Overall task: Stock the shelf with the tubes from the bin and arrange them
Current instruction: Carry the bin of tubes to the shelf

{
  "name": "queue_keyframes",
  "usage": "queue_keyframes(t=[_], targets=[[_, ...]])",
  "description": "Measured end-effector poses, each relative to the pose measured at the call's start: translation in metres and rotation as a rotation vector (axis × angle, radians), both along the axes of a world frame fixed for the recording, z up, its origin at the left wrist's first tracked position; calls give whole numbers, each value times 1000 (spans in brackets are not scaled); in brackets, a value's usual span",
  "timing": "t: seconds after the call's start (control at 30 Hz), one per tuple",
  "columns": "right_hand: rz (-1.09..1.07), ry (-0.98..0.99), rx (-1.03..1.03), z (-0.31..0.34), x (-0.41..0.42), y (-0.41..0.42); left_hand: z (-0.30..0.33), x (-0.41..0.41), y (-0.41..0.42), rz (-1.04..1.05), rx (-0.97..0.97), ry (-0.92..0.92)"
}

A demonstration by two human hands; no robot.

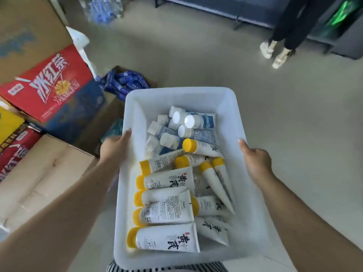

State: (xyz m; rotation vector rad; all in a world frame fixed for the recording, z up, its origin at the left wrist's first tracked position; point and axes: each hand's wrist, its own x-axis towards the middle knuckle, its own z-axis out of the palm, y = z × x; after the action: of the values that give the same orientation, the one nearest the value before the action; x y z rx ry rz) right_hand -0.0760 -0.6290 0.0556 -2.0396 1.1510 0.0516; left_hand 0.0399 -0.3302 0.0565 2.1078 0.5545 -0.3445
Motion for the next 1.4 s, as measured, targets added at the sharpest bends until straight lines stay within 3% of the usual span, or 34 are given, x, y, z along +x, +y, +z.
queue_keyframes(t=[0.4,0.6,0.73,1.1,1.4], targets=[[-435,131,43,2,-96,-208,8,39,-295,-525,87,-9],[-662,159,42,3,-81,-301,-6,94,-442,-748,60,91],[-705,179,36,9,-58,-361,7,126,-527,-886,85,46],[-871,90,72,7,31,-537,10,222,-729,-974,161,24],[-781,155,104,-6,114,-730,6,298,-923,-950,242,80]])
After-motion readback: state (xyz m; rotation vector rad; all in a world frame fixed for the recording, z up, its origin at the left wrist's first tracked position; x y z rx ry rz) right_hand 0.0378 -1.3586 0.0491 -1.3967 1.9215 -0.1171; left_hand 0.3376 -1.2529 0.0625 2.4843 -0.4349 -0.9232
